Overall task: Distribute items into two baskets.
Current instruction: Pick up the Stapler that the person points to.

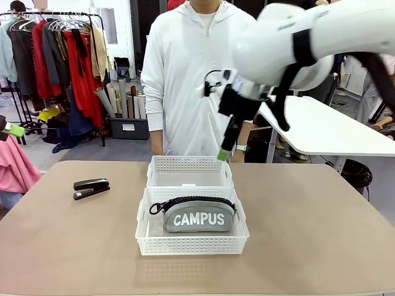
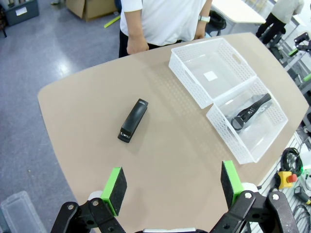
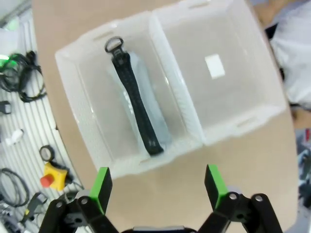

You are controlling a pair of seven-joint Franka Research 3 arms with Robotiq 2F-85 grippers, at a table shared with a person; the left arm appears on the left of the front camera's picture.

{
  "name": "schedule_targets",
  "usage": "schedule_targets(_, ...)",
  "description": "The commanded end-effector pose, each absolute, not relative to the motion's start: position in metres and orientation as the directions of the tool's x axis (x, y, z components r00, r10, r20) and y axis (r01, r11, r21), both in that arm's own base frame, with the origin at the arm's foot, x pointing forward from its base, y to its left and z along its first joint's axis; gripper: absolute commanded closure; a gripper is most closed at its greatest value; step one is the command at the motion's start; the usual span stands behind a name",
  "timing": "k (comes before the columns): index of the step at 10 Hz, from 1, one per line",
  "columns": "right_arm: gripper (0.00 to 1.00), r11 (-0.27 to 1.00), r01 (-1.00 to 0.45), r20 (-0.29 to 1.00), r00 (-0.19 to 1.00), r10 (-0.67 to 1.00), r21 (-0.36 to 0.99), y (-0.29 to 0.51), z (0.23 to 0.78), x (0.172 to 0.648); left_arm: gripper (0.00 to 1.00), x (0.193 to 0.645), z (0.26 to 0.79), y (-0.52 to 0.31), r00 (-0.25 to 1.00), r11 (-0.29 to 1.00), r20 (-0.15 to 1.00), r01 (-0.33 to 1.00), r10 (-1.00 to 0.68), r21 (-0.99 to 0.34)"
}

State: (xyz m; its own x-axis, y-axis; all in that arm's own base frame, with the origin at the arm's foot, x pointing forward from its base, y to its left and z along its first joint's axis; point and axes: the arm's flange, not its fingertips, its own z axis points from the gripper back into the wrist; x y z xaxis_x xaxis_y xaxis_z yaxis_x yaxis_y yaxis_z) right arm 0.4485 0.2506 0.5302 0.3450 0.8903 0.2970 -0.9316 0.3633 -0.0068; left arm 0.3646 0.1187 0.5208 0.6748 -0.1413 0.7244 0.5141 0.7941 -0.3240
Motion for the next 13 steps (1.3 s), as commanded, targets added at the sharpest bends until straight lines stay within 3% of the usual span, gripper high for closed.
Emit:
schedule_targets(1,0.00,0.390,-0.921,0.311,0.374,0.874,0.012,0.196,0.532,0.433,0.00,0.366,0.520,0.119,0.665,0.788,0.735,0.520,-0.132,-0.329)
schedule_targets(4,0.00,0.504,-0.863,0.427,0.464,0.776,0.021,0.119,0.552,0.397,0.00,0.366,0.520,0.119,0.665,0.788,0.735,0.520,-0.132,-0.329)
schedule_targets(7,0.00,0.646,-0.750,0.541,0.605,0.584,0.141,0.061,0.562,0.356,0.00,0.366,0.520,0.119,0.665,0.788,0.735,0.520,-0.132,-0.329)
schedule_targets(13,0.00,0.717,-0.672,0.553,0.675,0.488,0.187,-0.012,0.528,0.333,0.00,0.366,0.520,0.119,0.665,0.788,0.735,0.520,-0.132,-0.329)
